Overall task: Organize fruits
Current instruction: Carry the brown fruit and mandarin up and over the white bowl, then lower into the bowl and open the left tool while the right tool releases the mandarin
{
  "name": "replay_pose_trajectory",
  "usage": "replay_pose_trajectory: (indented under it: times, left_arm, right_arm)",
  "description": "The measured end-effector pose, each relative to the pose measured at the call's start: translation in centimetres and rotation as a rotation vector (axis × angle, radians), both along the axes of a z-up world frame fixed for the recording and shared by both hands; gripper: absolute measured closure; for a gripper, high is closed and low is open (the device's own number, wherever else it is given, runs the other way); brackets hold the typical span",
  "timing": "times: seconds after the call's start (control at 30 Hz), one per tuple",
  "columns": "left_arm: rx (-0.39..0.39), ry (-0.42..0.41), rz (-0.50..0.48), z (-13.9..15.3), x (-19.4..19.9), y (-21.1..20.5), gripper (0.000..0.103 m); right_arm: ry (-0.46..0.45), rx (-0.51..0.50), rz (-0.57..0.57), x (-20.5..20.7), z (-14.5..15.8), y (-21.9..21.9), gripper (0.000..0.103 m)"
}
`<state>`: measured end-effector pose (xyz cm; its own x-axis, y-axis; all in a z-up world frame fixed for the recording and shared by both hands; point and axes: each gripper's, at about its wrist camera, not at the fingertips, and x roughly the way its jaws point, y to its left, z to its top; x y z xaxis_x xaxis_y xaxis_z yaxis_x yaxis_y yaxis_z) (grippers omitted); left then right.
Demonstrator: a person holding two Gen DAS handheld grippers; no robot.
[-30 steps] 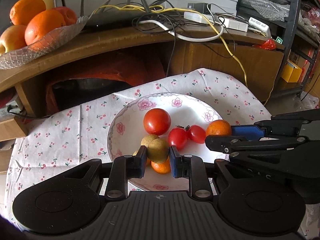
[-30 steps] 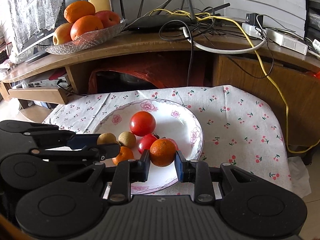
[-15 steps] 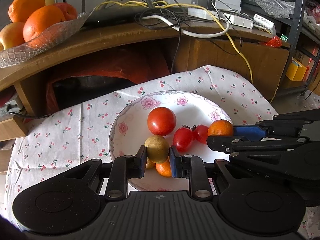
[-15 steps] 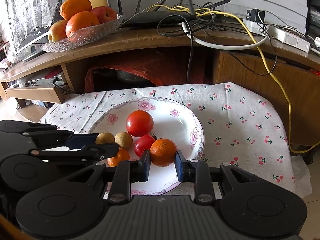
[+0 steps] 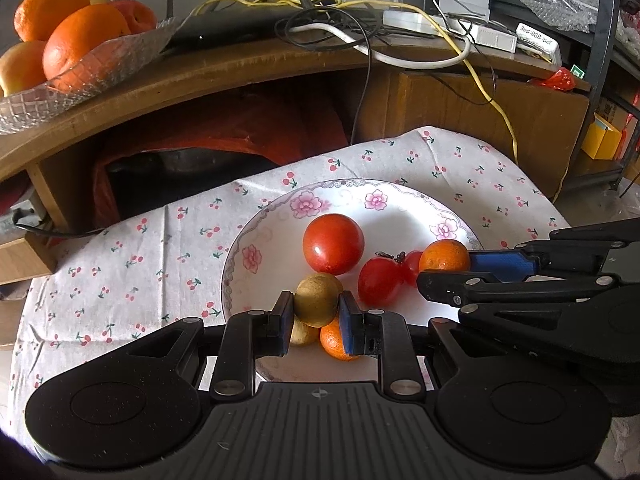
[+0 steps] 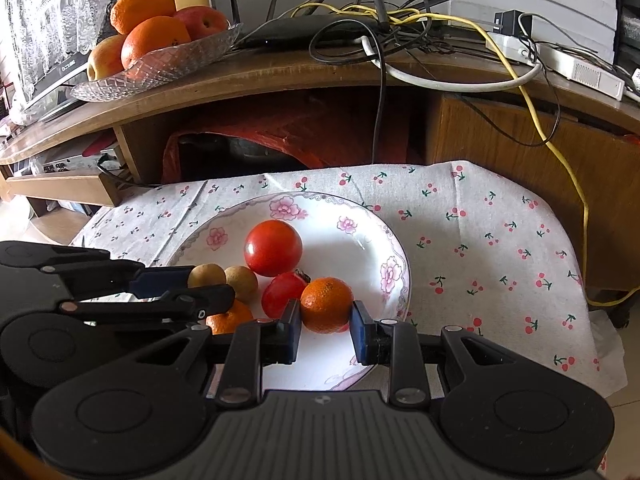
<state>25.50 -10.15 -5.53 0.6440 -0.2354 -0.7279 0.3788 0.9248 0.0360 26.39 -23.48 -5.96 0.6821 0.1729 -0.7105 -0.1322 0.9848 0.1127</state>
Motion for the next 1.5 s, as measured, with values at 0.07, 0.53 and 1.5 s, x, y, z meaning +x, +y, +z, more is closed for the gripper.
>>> replay_pose_trajectory:
  times: [0.07, 0.53, 1.5]
  left_arm:
    - [-0.003, 0.001, 0.002, -0.01, 0.1, 0.05, 0.074]
    - [-0.004, -0.001, 0.007, 0.0, 0.38, 0.13, 0.072]
    - [0.001, -0.006, 0.027, -0.09, 0.53, 0.15, 0.062]
  right_arm:
    - [-0.002, -0.001, -0.002, 0.1, 0.0, 0.03, 0.073]
    - [-0.015, -0.012, -0.011, 0.2, 0.0, 0.16, 0.072]
    - [-0.008, -0.014, -0.021, 0.38, 0.05, -0.03, 0.072]
